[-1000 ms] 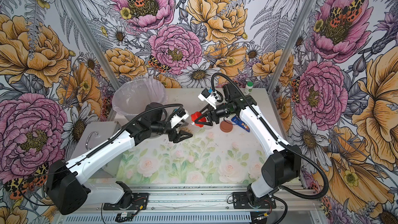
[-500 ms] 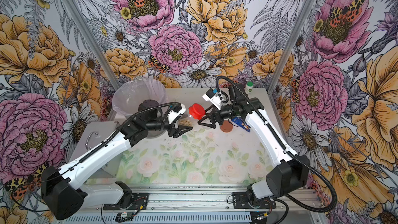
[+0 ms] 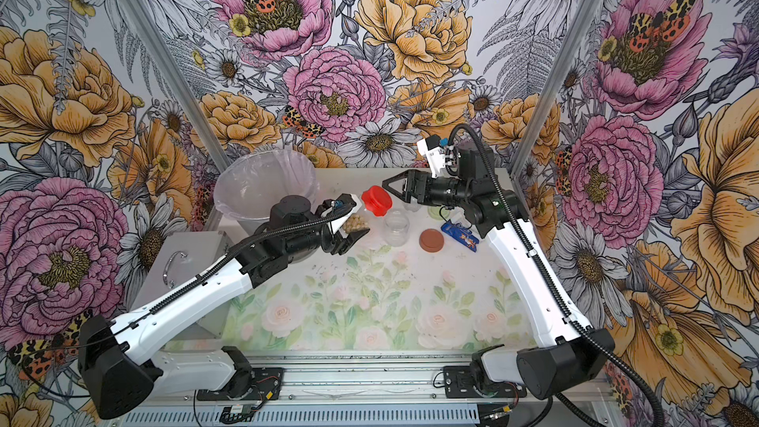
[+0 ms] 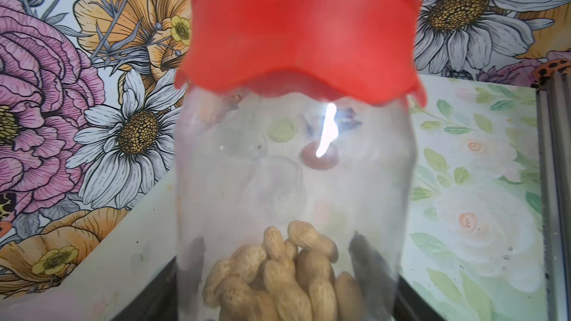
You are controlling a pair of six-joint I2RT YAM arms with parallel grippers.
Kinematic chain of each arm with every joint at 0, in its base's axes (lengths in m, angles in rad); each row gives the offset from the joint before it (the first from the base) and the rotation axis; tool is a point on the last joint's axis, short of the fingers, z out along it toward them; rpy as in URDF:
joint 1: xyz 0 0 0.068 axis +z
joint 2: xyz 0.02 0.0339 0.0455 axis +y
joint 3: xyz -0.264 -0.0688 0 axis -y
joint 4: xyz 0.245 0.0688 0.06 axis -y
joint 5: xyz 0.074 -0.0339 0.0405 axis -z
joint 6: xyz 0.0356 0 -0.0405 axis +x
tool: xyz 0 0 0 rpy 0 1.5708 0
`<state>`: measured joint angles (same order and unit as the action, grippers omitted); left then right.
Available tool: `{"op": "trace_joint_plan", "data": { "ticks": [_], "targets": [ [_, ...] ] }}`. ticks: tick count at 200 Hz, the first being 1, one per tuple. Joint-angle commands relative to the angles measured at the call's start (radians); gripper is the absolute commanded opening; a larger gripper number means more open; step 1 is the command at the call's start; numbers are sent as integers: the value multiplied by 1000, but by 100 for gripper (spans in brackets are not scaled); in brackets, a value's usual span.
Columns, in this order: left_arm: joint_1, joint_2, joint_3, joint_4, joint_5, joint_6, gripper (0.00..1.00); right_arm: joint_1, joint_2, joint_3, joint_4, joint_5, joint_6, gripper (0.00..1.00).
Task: Empty moldy peanuts from jars
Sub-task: Unscrew the lid from the jar.
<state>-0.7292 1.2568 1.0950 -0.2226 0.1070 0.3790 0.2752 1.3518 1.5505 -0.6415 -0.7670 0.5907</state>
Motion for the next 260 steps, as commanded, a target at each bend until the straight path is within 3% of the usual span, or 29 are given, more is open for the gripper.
{"op": "trace_joint_plan", "data": {
  "ticks": [1,115,147,184,212,228,260],
  "targets": [
    [-1,9,13,64,-68,26,33,20,34,32,25,58,78,93],
    [-29,47,45,37,-104,43,33,131,98,52,23,142,28,92],
    [-36,59,59,32,-118,49,33,146,108,47,16,152,6,85],
    [-40,59,66,24,-101,51,34,147,127,46,-25,110,-116,65],
    [-12,29,49,36,49,11,34,148,180,43,-68,-62,-346,57],
    [25,4,37,37,198,-28,34,146,204,43,-102,-101,-501,51],
    [144,-31,20,35,579,-116,33,148,236,34,-219,-277,-858,52]
  ]
}}
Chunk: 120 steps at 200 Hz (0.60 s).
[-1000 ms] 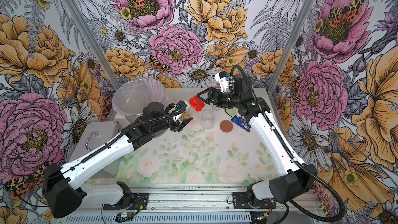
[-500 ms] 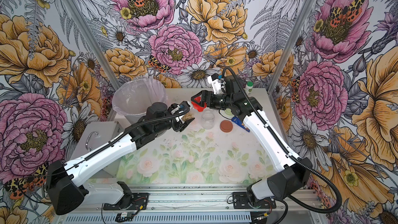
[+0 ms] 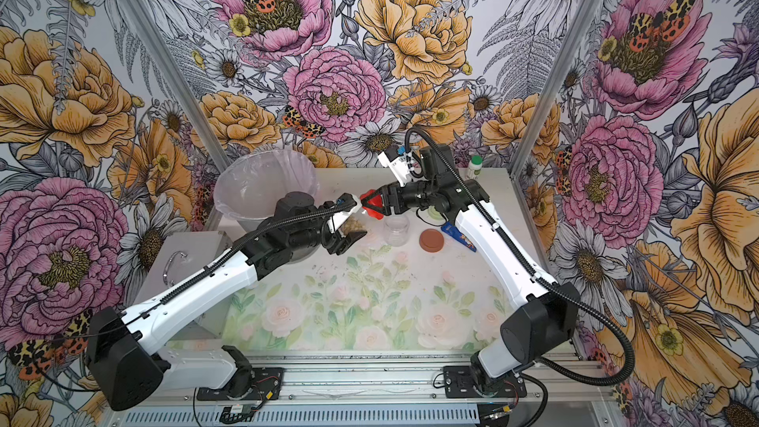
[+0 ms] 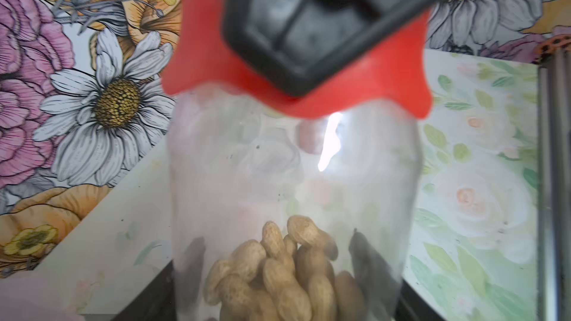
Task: Empty moldy peanuts from jars
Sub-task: Unscrew the lid from the jar.
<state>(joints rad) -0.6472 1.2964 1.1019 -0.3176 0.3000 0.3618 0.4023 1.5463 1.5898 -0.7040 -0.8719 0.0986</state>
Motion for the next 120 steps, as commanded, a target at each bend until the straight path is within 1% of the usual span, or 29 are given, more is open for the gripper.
{"op": "trace_joint_plan", "data": {
  "ticks": [1,9,16,29,52,104,120],
  "targets": [
    [65,-72,13,130,393,-102,34,20,42,-6,-160,-177,-377,52],
    [87,-74,15,124,453,-114,33,19,48,-6,-189,-200,-444,53],
    [97,-75,21,109,481,-115,33,20,54,-4,-214,-209,-490,53],
    [99,-77,30,84,498,-108,33,20,68,7,-257,-210,-558,55],
    [100,-74,43,50,498,-95,32,20,79,9,-294,-208,-624,61],
    [104,-72,38,45,451,-92,31,15,110,34,-322,-151,-625,66],
    [106,-74,36,43,441,-92,31,9,109,43,-320,-139,-610,72]
  ]
}}
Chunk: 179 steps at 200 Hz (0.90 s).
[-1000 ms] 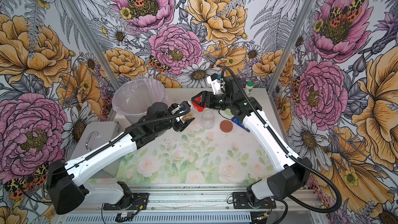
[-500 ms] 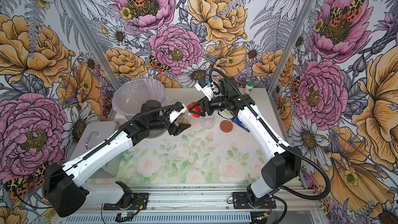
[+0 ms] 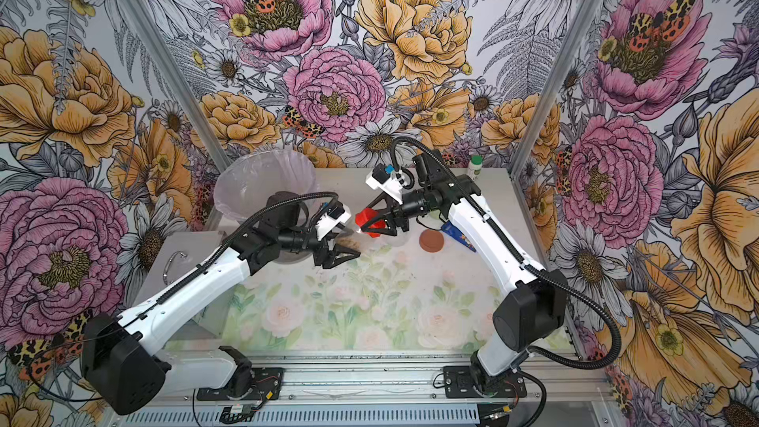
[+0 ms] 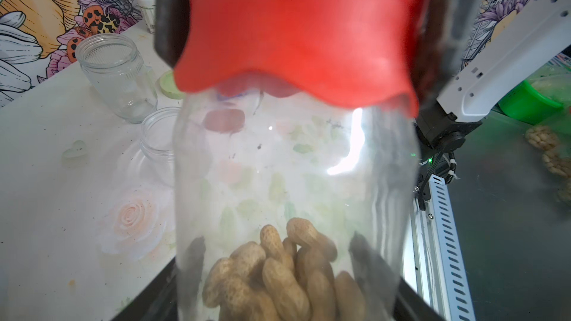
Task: Empty moldy peanuts from jars
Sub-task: Unscrew the lid from the jar.
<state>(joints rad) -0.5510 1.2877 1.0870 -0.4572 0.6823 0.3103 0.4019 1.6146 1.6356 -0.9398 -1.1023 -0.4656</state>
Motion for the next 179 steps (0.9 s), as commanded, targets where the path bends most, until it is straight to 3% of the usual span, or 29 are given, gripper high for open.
{"op": "trace_joint_plan", "data": {
  "ticks": [1,71,101,123,137,162,179],
  "targets": [
    [9,-65,49,183,58,-40,31,8,41,-1,-84,93,-44,73],
    [14,-54,53,156,2,-21,31,-26,19,33,-79,126,11,90],
    [17,-53,57,155,-43,-21,31,-74,-34,-8,-64,99,29,92],
    [12,-55,51,155,-140,-16,31,-121,-99,-49,-33,67,78,91],
    [-9,-55,52,156,-262,-9,32,-139,-147,-83,53,97,227,91],
    [-96,-58,45,157,-538,48,32,-144,-185,-57,188,273,686,89],
    [-131,-50,42,162,-615,72,32,-124,-200,-33,222,326,868,88]
  ]
}}
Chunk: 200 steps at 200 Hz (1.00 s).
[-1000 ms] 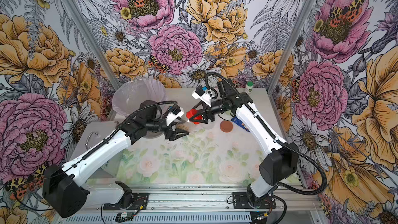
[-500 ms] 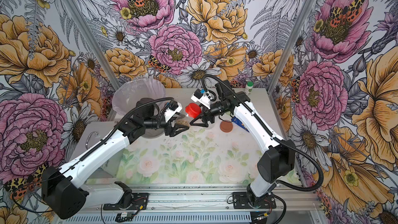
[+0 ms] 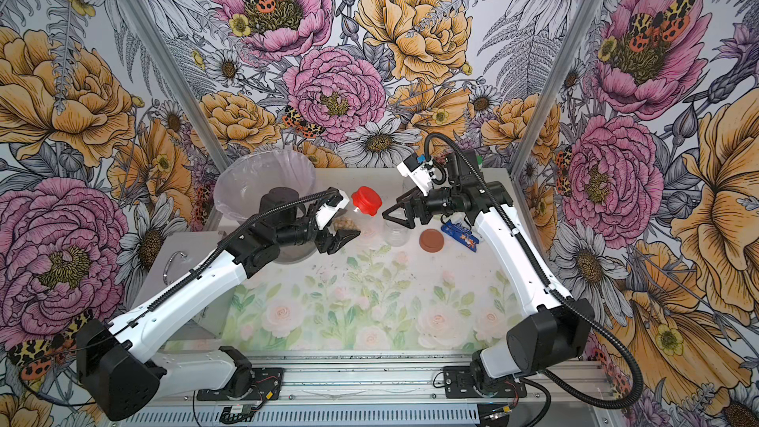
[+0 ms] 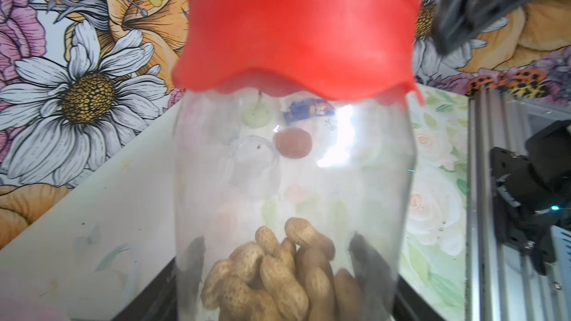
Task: Empty moldy peanuts from jars
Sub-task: Unscrew the lid from the jar.
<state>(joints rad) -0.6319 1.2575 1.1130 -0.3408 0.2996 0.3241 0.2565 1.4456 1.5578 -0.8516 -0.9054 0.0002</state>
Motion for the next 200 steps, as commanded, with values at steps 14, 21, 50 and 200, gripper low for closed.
{"op": "trace_joint_plan", "data": {
  "ticks": [14,21,50,200],
  "targets": [
    [-62,-12,14,51,-251,69,32,52,-39,66,137,180,449,91],
    [-67,-7,16,54,-258,71,32,60,-36,79,134,198,467,91],
    [-71,4,26,54,-272,80,31,64,-13,105,135,227,501,94],
    [-84,19,48,54,-270,93,32,177,77,127,135,283,490,92]
  ]
}}
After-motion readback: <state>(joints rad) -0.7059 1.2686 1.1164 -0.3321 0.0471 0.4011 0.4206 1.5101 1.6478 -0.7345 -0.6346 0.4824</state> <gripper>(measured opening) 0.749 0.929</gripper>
